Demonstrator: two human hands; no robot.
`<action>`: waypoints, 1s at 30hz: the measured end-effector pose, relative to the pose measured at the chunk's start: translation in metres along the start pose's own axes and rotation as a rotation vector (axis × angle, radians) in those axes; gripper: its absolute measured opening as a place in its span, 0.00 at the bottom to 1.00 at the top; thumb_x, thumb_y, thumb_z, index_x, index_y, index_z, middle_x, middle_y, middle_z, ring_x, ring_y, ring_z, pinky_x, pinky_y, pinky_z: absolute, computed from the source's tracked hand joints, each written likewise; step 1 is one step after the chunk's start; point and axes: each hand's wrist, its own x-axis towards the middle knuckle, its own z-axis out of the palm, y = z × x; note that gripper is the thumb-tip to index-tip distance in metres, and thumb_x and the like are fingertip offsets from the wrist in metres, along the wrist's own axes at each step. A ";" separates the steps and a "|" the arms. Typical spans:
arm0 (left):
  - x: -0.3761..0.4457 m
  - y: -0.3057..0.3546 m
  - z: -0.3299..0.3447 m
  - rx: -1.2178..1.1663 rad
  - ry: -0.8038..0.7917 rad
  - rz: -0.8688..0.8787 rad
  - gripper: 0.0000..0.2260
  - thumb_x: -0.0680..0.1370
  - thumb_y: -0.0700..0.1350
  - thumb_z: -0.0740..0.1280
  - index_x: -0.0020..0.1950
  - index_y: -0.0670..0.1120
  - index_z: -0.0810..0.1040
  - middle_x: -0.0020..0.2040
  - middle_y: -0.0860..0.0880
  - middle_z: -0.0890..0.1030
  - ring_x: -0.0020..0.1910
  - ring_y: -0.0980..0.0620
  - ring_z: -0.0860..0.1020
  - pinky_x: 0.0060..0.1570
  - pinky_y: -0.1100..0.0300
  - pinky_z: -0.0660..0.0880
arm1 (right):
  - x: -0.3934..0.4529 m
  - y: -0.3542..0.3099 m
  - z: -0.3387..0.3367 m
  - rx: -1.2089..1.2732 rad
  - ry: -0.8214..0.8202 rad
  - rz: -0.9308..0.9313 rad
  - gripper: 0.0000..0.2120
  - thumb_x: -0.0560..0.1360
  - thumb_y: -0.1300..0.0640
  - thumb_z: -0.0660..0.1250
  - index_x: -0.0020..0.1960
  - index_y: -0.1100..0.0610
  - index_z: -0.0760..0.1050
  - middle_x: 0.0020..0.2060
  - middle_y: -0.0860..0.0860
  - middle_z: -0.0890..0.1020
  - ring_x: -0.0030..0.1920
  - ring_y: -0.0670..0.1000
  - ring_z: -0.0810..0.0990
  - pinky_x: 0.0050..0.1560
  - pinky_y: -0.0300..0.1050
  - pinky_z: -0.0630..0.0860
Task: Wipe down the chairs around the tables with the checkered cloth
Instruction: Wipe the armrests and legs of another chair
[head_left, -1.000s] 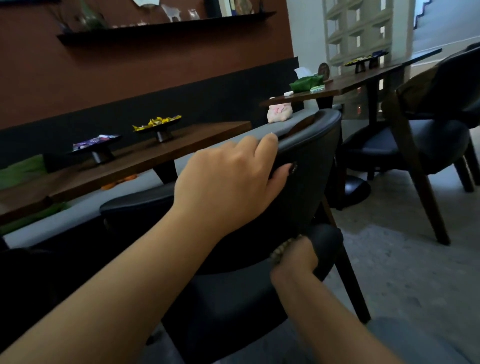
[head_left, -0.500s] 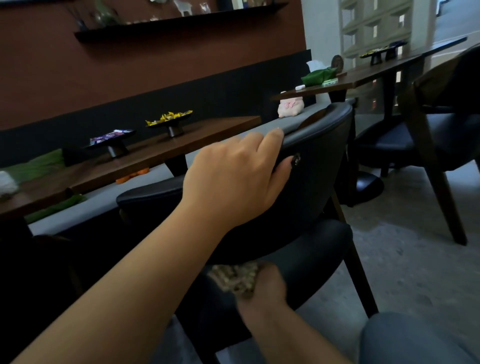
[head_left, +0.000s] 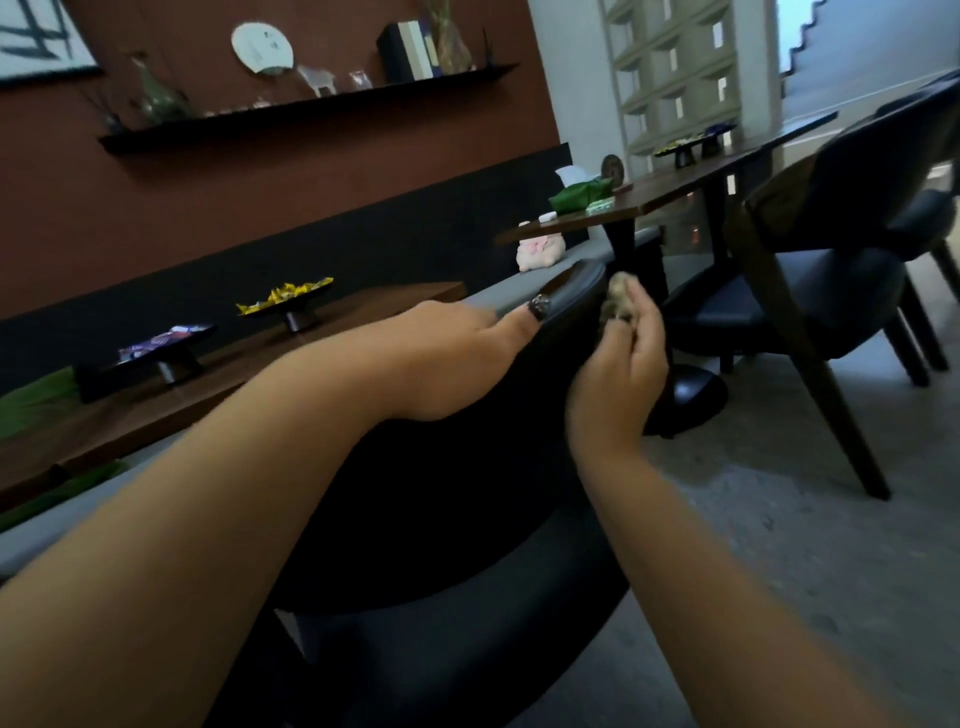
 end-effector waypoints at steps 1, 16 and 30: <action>0.009 0.006 -0.003 -0.025 -0.032 0.012 0.28 0.80 0.66 0.43 0.66 0.56 0.74 0.60 0.51 0.76 0.56 0.51 0.75 0.52 0.55 0.67 | 0.011 -0.004 0.001 -0.016 -0.029 -0.071 0.20 0.80 0.62 0.54 0.70 0.56 0.69 0.67 0.49 0.73 0.67 0.43 0.70 0.67 0.38 0.68; 0.031 0.025 0.004 -0.114 0.010 0.045 0.15 0.82 0.58 0.51 0.56 0.57 0.76 0.44 0.54 0.78 0.42 0.56 0.77 0.39 0.61 0.70 | 0.043 0.102 -0.031 -0.051 -0.014 0.362 0.16 0.78 0.63 0.58 0.62 0.54 0.78 0.55 0.49 0.82 0.59 0.48 0.78 0.63 0.49 0.74; -0.008 0.023 0.029 0.291 0.716 0.125 0.20 0.80 0.57 0.49 0.46 0.52 0.78 0.29 0.55 0.75 0.24 0.57 0.72 0.24 0.60 0.72 | 0.040 -0.004 -0.006 -0.081 -0.262 -0.221 0.19 0.75 0.64 0.56 0.63 0.57 0.77 0.58 0.46 0.78 0.60 0.39 0.75 0.63 0.35 0.71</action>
